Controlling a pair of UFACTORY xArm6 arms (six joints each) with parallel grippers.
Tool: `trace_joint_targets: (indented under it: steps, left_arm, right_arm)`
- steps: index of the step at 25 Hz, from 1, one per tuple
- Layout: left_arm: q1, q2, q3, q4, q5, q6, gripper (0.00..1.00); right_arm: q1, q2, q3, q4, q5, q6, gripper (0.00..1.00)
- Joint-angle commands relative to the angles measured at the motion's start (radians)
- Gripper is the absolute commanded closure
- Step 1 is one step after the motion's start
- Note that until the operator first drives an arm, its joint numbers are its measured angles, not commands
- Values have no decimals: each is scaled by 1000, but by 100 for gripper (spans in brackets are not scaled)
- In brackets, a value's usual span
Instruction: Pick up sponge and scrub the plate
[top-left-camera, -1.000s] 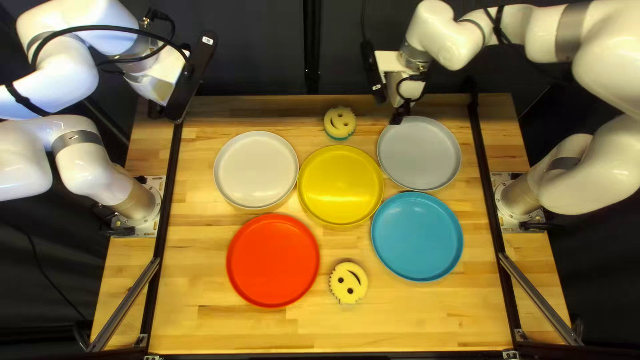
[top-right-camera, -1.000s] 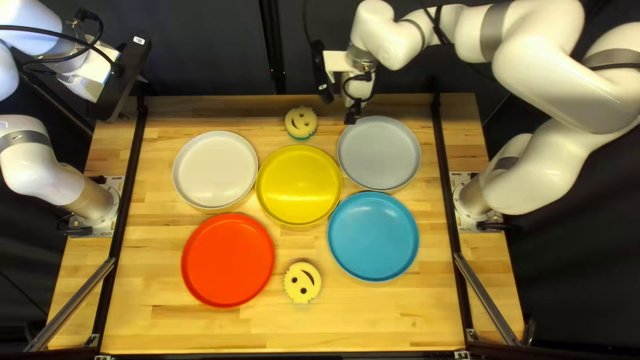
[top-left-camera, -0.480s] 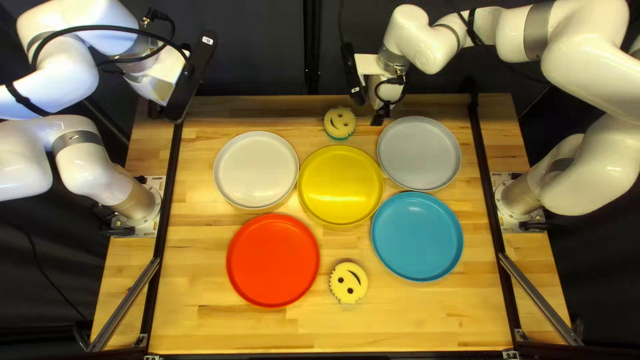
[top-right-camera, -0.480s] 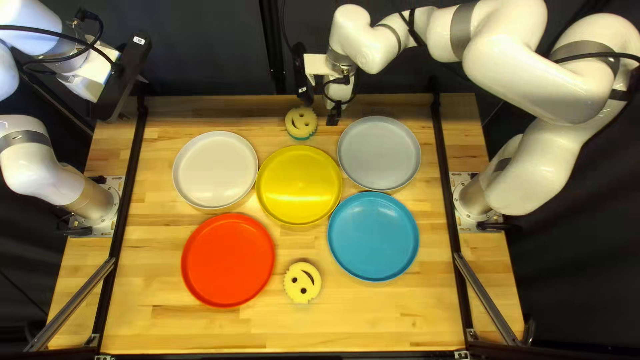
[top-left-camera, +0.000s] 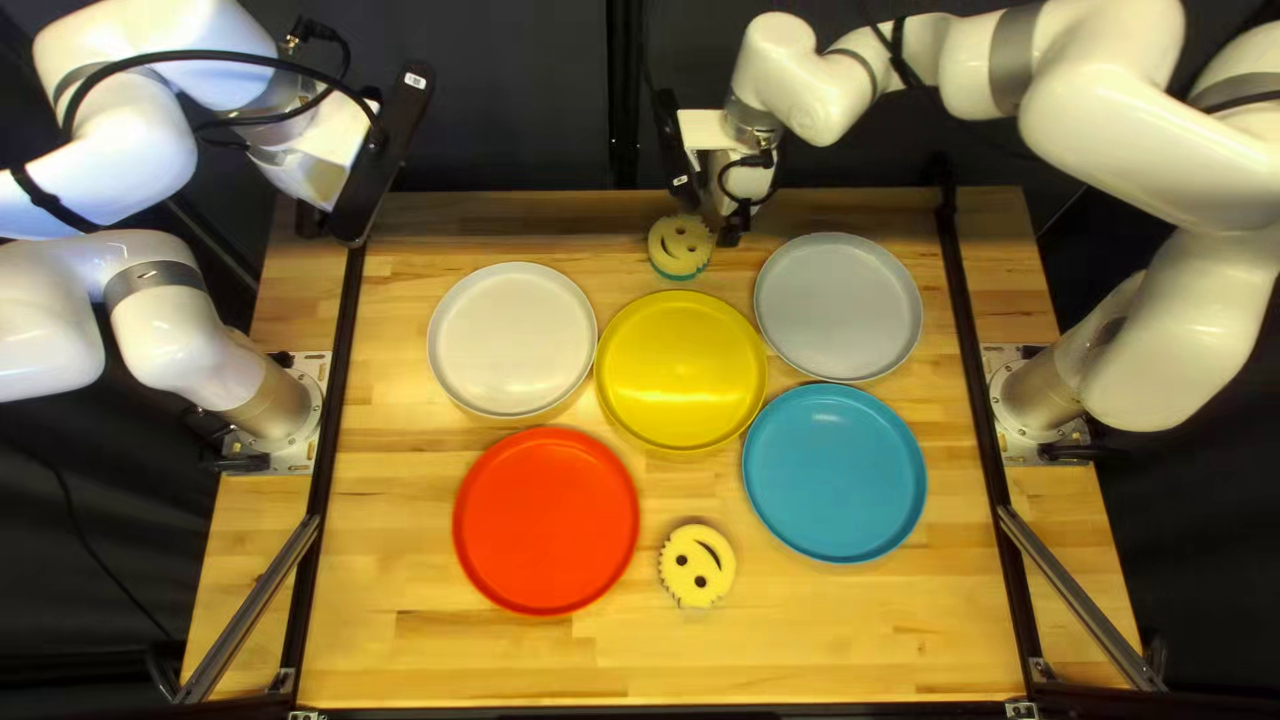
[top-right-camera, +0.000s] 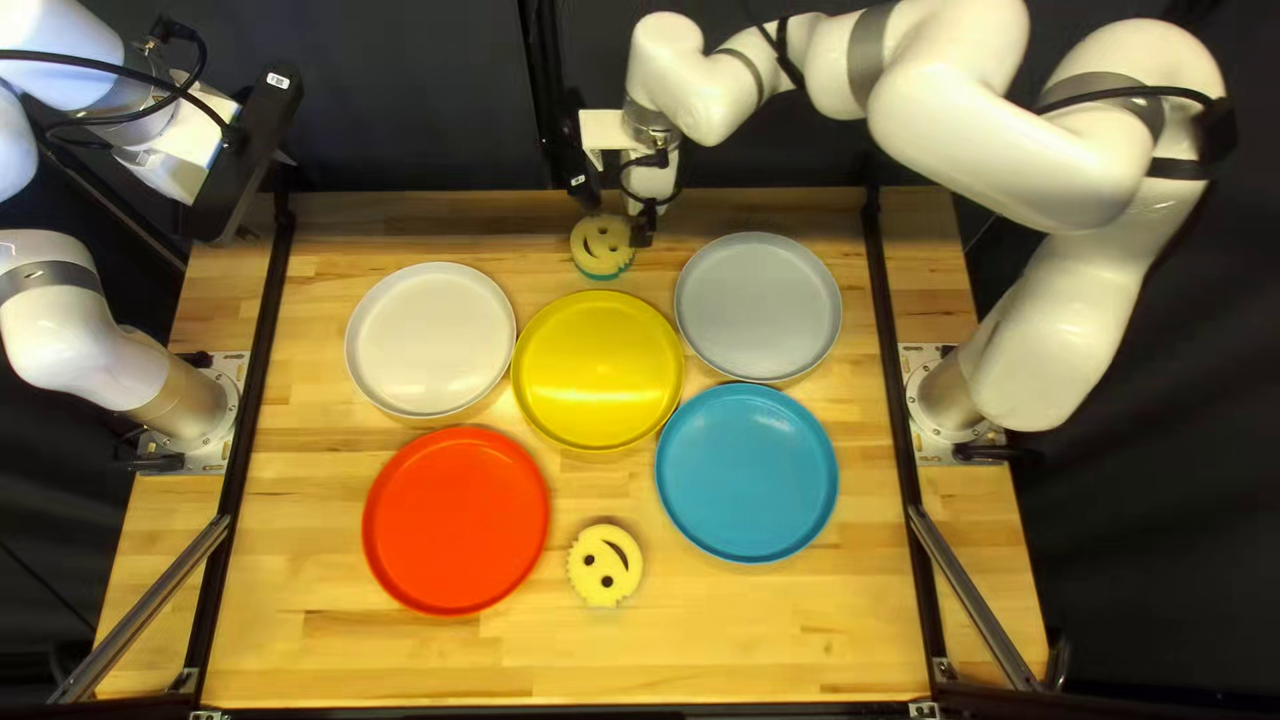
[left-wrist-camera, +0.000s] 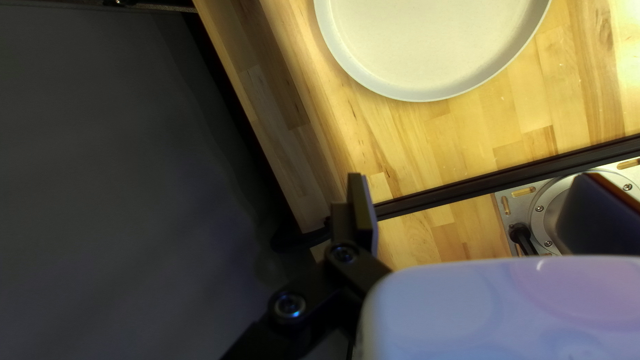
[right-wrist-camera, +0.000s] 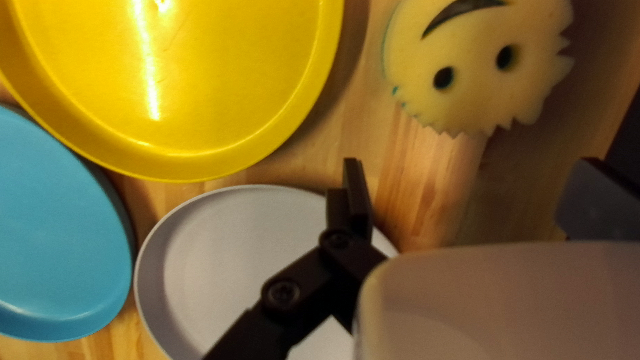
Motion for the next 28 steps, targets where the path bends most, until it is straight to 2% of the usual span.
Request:
trace_joint_targets:
  steps: [1, 7, 14, 28]
  left_arm:
    - [0, 0, 0, 0, 0, 0, 0]
    - [0, 0, 0, 0, 0, 0, 0]
    - [0, 0, 0, 0, 0, 0, 0]
    - [0, 0, 0, 0, 0, 0, 0]
  right_arm:
    - [-2, 60, -50, 13, 2, -32, 0]
    - [-13, 151, -139, 43, 30, -89, 0]
    - [-46, 277, -290, 68, 112, -164, 0]
    - [-53, 360, -384, 76, 159, -189, 0]
